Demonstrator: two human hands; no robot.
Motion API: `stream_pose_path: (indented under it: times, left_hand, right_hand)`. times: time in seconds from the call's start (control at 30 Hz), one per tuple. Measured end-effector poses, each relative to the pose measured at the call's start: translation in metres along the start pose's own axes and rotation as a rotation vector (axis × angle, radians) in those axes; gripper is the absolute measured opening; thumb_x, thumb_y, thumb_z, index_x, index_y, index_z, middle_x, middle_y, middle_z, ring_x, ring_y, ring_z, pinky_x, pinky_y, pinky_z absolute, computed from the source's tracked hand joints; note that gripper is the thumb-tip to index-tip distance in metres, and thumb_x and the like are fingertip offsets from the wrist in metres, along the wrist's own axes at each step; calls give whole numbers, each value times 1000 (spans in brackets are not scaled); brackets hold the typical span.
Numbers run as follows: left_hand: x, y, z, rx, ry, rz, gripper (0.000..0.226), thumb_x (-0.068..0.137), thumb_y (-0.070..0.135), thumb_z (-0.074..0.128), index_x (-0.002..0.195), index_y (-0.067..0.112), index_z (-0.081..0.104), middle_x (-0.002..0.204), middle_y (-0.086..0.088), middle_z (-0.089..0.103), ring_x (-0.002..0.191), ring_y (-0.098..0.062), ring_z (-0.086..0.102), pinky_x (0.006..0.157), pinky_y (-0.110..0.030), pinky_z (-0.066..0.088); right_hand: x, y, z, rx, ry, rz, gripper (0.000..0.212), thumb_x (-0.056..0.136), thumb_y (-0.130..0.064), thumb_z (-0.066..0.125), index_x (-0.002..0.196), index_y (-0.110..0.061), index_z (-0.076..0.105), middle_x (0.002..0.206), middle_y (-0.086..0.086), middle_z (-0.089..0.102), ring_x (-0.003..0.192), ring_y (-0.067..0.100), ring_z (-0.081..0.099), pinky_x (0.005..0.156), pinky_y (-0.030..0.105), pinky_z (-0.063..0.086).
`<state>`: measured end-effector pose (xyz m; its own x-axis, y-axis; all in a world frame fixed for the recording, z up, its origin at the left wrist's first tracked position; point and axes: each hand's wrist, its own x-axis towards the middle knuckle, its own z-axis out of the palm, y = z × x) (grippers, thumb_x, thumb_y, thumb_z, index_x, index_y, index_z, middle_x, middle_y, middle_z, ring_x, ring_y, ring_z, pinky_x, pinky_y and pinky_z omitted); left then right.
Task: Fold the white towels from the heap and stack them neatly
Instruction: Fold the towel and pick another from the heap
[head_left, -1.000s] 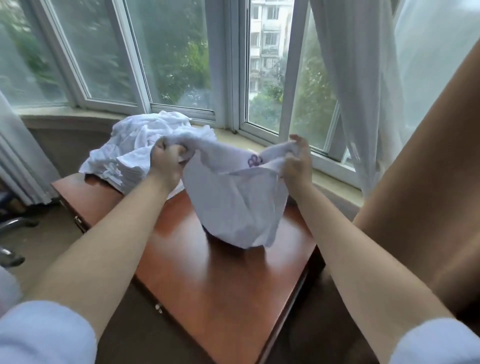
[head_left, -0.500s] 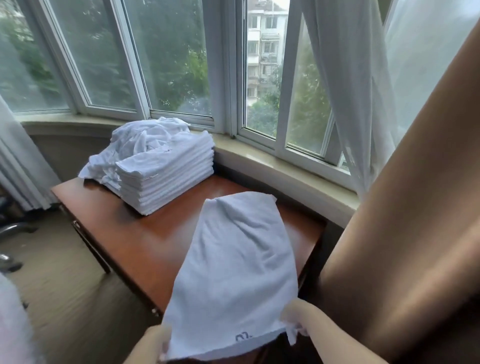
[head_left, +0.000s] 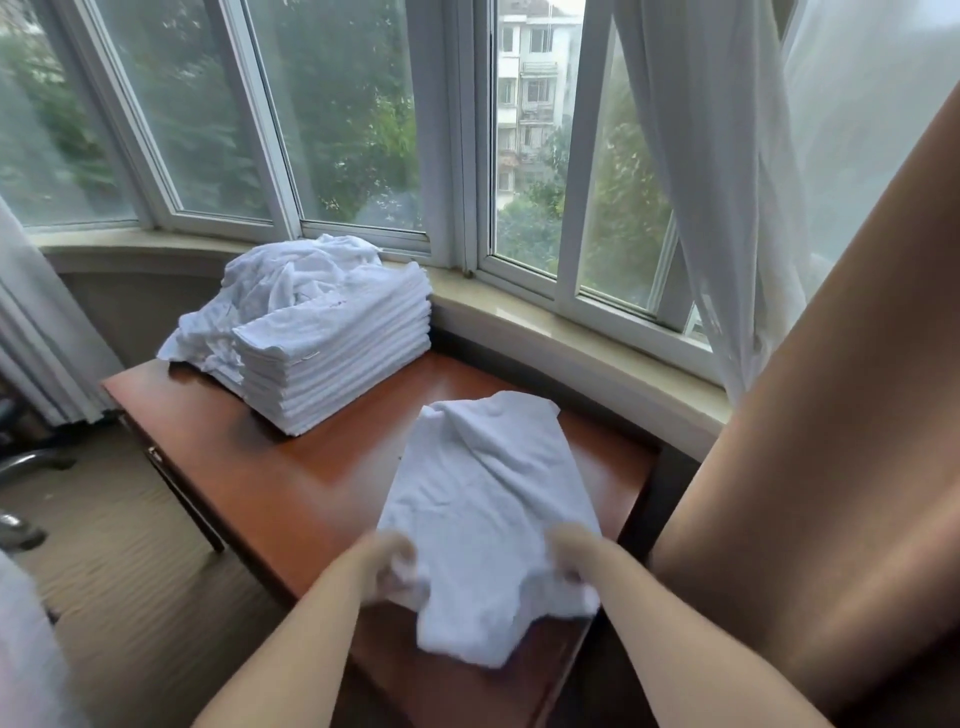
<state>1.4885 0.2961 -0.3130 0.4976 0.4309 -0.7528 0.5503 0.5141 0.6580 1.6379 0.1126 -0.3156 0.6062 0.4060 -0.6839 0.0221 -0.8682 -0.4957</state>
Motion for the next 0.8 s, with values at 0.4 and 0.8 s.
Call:
stream_pose_path:
  times: [0.4, 0.8]
  left_hand:
    - [7, -25, -18, 30, 509, 359, 16, 60, 13, 57, 69, 0, 59, 71, -17, 60, 68, -29, 54, 54, -26, 37]
    - [-43, -146, -29, 436, 589, -120, 25, 93, 12, 51, 95, -9, 65, 75, -19, 69, 86, -29, 62, 74, -29, 47]
  right_hand:
    - [15, 31, 16, 479, 467, -221, 54, 89, 4, 35, 132, -25, 50, 113, 15, 59, 69, 26, 57, 47, 24, 44]
    - [-28, 139, 58, 387, 135, 76, 41, 92, -2, 50, 132, -10, 45, 84, 2, 45, 63, 13, 43, 51, 22, 39]
